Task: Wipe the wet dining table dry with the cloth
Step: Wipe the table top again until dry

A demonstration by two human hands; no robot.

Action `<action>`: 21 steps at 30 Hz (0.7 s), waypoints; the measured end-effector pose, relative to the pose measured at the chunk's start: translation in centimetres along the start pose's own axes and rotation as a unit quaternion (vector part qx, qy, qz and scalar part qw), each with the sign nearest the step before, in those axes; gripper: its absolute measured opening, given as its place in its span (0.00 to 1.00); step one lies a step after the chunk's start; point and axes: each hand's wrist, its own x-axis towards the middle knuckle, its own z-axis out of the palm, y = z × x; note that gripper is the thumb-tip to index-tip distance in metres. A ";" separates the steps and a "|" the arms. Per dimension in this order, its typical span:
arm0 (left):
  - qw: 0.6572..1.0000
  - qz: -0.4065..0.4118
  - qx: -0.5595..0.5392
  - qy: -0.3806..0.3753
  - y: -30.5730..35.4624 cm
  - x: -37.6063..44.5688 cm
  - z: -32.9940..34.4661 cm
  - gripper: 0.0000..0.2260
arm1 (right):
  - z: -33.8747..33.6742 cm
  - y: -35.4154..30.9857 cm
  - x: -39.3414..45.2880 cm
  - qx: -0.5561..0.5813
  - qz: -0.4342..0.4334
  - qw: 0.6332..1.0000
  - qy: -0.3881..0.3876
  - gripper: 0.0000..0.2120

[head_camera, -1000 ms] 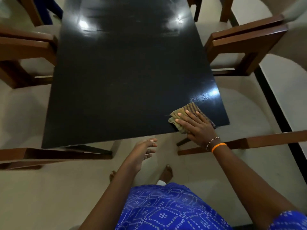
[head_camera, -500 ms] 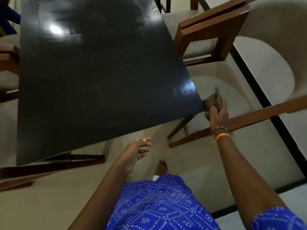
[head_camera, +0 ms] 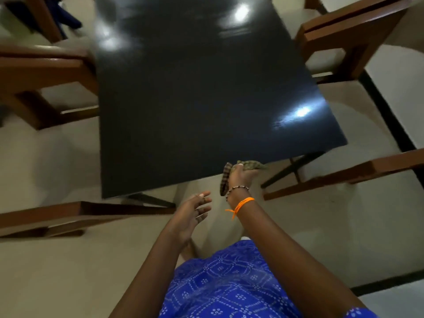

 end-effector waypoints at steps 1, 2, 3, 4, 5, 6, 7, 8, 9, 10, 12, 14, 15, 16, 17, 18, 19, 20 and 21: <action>1.000 0.005 -0.018 0.015 -0.2 -0.4 -2.3 0.12 | 1.3 1.7 -1.7 -0.037 0.017 0.999 -0.009 0.23; 0.999 0.007 -0.032 0.034 -0.7 -1.0 -4.8 0.12 | 2.7 3.3 -3.5 -0.060 0.035 0.997 -0.019 0.22; 0.998 0.006 -0.045 0.053 -1.2 -1.7 -7.2 0.13 | 4.1 4.9 -5.2 -0.079 0.043 0.996 -0.027 0.22; 0.996 0.003 -0.059 0.070 -1.9 -2.2 -9.3 0.14 | 5.2 6.0 -6.8 -0.096 0.051 0.994 -0.033 0.22; 0.993 0.002 -0.079 0.090 -2.6 -2.9 -11.5 0.14 | 6.7 7.2 -8.5 -0.093 0.070 0.992 -0.045 0.23; 0.989 0.000 -0.102 0.111 -3.2 -3.5 -13.6 0.13 | 7.9 8.3 -10.1 -0.119 0.091 0.986 -0.068 0.22; 0.984 -0.002 -0.125 0.130 -3.6 -4.2 -15.5 0.13 | 9.0 9.1 -11.7 -0.173 0.098 0.977 -0.083 0.22; 0.979 -0.004 -0.144 0.147 -4.0 -4.8 -17.2 0.13 | 10.1 9.6 -13.0 -0.255 0.112 0.952 -0.127 0.20; 0.974 -0.004 -0.159 0.163 -4.3 -5.2 -18.5 0.13 | 10.9 9.7 -14.2 -0.313 0.135 0.922 -0.183 0.19; 0.969 -0.004 -0.174 0.177 -4.6 -5.7 -19.9 0.12 | 11.7 10.4 -15.4 -0.319 0.166 0.901 -0.243 0.18; 0.961 -0.004 -0.197 0.192 -5.1 -6.4 -21.8 0.11 | 12.7 11.9 -18.1 -0.332 0.144 0.858 -0.364 0.14; 0.958 -0.004 -0.212 0.195 -5.4 -6.7 -22.7 0.10 | 13.8 13.6 -20.4 -0.282 0.183 0.858 -0.388 0.17; 0.957 -0.004 -0.213 0.195 -5.3 -6.7 -22.9 0.10 | 14.2 14.4 -21.0 -0.255 0.195 0.858 -0.402 0.19; 0.958 -0.002 -0.212 0.193 -5.2 -6.7 -22.9 0.10 | 14.2 15.0 -21.1 -0.259 0.187 0.848 -0.422 0.19; 0.960 -0.001 -0.205 0.190 -5.0 -6.5 -22.8 0.10 | 13.8 15.0 -21.0 -0.282 0.173 0.833 -0.443 0.18; 0.963 0.000 -0.197 0.185 -4.8 -6.4 -22.7 0.10 | 13.1 14.7 -20.7 -0.307 0.157 0.817 -0.462 0.14; 0.965 0.002 -0.190 0.179 -4.7 -6.1 -22.5 0.11 | 12.2 14.1 -20.3 -0.318 0.149 0.797 -0.492 0.09; 0.969 0.001 -0.181 0.168 -4.5 -5.7 -22.1 0.11 | 11.3 13.7 -19.3 -0.319 0.142 0.778 -0.522 0.09; 0.972 -0.005 -0.173 0.157 -4.3 -5.3 -21.6 0.11 | 10.3 13.1 -18.3 -0.318 0.137 0.768 -0.539 0.12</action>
